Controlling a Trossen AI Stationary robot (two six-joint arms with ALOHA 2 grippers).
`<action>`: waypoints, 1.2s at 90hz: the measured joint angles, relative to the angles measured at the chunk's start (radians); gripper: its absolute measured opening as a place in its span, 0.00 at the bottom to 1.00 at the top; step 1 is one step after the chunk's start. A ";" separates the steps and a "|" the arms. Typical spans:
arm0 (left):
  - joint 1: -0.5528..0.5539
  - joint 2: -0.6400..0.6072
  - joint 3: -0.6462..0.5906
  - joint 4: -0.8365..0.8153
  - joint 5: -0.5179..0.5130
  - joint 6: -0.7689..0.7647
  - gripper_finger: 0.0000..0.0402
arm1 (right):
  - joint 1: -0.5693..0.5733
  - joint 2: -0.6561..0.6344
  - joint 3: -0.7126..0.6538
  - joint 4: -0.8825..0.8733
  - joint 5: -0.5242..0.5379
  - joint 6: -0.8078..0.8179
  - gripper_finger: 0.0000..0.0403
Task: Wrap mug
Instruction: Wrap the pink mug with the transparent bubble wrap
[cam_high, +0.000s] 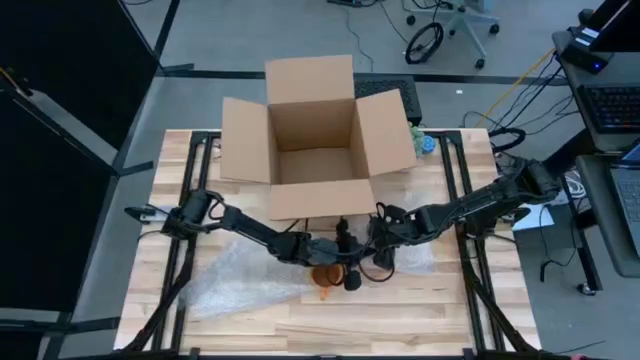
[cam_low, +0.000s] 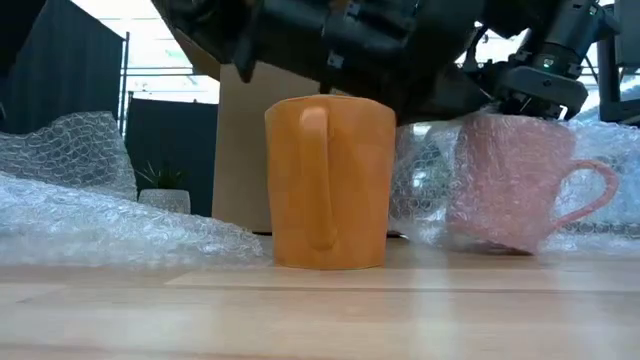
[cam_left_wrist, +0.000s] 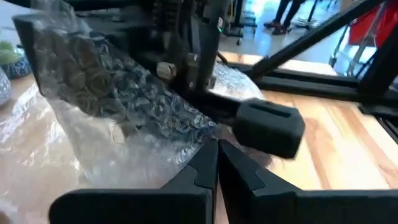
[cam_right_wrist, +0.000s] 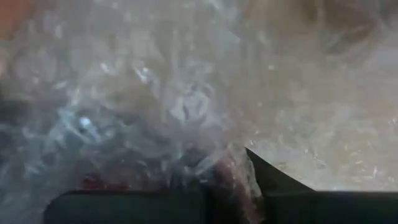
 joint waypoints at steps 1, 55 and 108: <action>0.000 0.000 0.000 -0.003 0.000 0.000 0.00 | 0.000 0.000 0.000 0.000 0.000 0.000 0.04; -0.005 0.002 -0.005 -0.054 0.001 -0.028 0.00 | 0.000 -0.018 0.224 -0.267 -0.001 -0.001 0.29; -0.002 0.003 -0.006 -0.051 -0.001 -0.029 0.00 | 0.013 -0.025 0.415 -0.565 -0.018 -0.038 0.30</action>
